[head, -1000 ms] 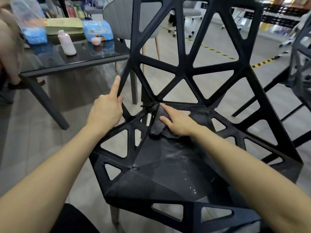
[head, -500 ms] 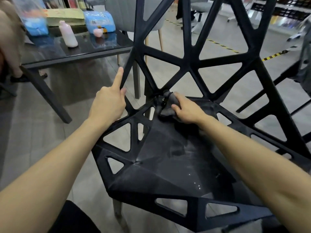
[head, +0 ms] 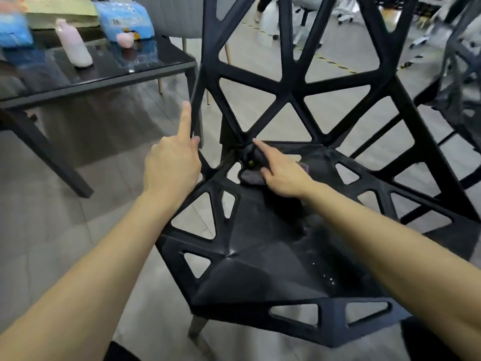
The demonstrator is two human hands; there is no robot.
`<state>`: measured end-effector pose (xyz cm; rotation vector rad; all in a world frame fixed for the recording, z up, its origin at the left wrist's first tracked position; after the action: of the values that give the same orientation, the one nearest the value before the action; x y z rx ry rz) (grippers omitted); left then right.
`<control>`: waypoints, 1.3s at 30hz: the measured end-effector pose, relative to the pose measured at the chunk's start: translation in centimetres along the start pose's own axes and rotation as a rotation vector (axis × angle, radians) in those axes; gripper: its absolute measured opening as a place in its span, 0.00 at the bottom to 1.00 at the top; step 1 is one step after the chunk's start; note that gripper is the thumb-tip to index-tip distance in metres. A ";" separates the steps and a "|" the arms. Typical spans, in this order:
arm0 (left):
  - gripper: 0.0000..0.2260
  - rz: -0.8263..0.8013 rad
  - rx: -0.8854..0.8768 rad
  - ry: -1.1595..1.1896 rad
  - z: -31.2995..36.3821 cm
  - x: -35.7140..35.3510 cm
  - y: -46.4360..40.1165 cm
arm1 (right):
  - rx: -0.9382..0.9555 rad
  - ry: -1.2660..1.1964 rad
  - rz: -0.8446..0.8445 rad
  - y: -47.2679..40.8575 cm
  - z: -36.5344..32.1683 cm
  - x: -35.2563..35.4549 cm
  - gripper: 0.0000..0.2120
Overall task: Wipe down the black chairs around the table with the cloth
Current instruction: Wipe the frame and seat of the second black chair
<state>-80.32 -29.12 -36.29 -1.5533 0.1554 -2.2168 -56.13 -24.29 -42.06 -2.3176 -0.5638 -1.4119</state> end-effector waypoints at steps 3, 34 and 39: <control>0.32 0.066 -0.066 -0.144 0.2 -0.2 0.7 | 0.177 -0.014 -0.092 6.9 -5.3 -1.4 0.33; 0.19 -0.072 -0.504 -0.253 -0.2 -0.6 12.6 | -0.200 0.152 -0.019 9.7 0.1 1.7 0.32; 0.19 -0.071 -0.391 -0.365 0.1 -0.7 14.7 | 0.176 0.037 -0.164 11.5 -3.9 -0.2 0.29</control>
<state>-75.88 -42.11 -41.69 -2.1731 0.4492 -1.9916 -53.23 -36.03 -41.71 -2.1445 -0.8477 -1.4115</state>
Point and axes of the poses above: each hand's wrist, its own y-axis away from the middle knuckle, its own x-axis out of the back of the hand, z = x × y, the point moved 4 cm from there along -y, towards the middle knuckle, and after that the axes turned 10 degrees about x, right-handed, at the moved point
